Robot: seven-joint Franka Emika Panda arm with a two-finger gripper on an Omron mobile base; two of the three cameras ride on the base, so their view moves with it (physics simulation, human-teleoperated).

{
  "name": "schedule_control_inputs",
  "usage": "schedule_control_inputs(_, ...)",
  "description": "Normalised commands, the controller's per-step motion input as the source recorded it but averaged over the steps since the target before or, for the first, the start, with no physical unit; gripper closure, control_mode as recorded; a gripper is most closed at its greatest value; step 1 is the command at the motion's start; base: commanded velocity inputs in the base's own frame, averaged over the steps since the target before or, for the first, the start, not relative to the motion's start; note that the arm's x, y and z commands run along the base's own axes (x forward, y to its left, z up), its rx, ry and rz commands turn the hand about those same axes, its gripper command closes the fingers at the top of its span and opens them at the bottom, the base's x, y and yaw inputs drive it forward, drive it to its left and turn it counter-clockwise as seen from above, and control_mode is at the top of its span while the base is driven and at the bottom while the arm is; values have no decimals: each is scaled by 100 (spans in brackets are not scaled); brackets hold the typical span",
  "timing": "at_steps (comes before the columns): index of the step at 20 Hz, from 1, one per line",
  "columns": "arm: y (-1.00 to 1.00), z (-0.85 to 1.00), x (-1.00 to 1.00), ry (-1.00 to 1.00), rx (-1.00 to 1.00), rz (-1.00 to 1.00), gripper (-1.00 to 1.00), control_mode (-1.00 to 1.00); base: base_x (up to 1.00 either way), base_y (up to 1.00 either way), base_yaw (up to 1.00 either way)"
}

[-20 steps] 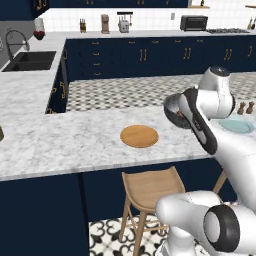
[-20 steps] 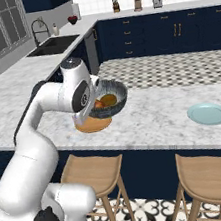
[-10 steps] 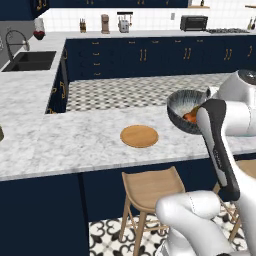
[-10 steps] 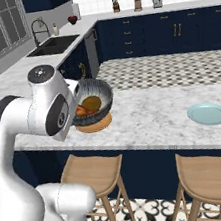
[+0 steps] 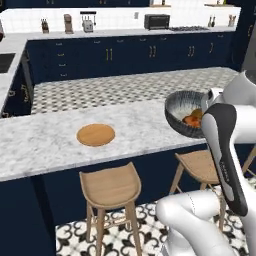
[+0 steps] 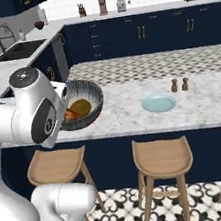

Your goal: Pick the chicken drumstick and avocado from their plates and place them in the bowl. Then put the bowl in the fridge.

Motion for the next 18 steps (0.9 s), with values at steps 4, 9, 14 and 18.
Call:
schedule_control_inputs(4, 0, 0, 0, 0, 0, 0, 100, 100, 0, -13, -95)
schedule_control_inputs(9, 0, 0, 0, 0, 0, 0, 100, 100, 0, -22, -93)
schedule_control_inputs(14, 0, 0, 0, 0, 0, 0, 100, 100, 0, -58, -79)
schedule_control_inputs(18, 0, 0, 0, 0, 0, 0, 100, 100, 62, -21, -56)
